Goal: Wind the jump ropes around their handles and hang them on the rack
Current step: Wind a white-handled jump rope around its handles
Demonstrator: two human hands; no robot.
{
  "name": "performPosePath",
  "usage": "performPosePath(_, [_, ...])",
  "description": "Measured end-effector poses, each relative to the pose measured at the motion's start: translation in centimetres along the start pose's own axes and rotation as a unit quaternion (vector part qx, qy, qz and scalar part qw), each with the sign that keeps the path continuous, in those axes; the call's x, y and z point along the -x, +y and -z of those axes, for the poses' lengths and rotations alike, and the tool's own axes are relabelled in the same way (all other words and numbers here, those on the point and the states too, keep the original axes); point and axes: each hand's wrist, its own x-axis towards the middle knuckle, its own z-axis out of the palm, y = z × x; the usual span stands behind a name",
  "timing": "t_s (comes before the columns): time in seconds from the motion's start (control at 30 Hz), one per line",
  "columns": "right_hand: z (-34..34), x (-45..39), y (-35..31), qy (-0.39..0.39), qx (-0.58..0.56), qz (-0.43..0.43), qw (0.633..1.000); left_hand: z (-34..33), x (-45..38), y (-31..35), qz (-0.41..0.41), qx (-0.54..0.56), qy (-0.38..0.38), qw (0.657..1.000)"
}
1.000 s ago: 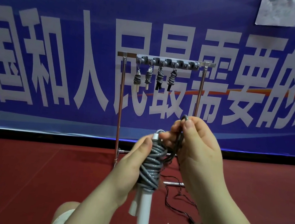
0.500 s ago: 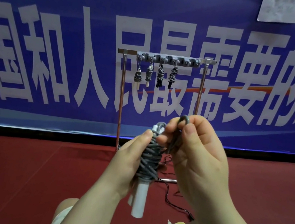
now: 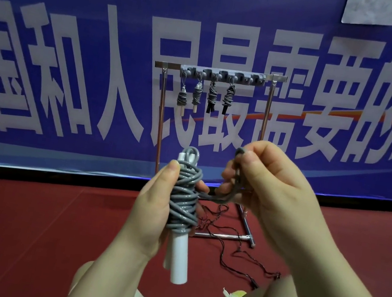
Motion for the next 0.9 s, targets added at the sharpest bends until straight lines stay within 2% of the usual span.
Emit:
performPosePath(0.1, [0.1,0.3,-0.2,-0.040,-0.055,-0.020,0.998,-0.1,0.2,0.0,0.024,0.026,-0.006,0.999])
performPosePath(0.27, [0.1,0.3,-0.5,-0.081,-0.034,0.013,0.996,-0.3,0.4,-0.1,0.035,0.020,-0.010,0.999])
performPosePath(0.43, [0.5,-0.6,-0.4,-0.038,0.176,0.029,0.983,-0.2,0.5,-0.3,0.028,-0.024,-0.001,0.999])
performPosePath(0.53, [0.5,-0.9,-0.4,-0.007,0.299,0.042,0.953,-0.2,0.7,-0.3,0.013,-0.065,-0.014,0.998])
performPosePath(0.63, [0.6,-0.9,-0.4,-0.021,0.407,0.066,0.911,-0.4,0.9,0.1,-0.007,-0.066,-0.023,0.998])
performPosePath(0.77, [0.7,-0.3,-0.3,-0.034,0.377,0.103,0.920,-0.3,0.9,0.5,-0.001,-0.044,-0.019,0.999])
performPosePath(0.9, [0.4,-0.3,-0.3,-0.026,0.359,0.145,0.921,-0.5,1.1,0.5,0.039,-0.011,-0.030,0.999])
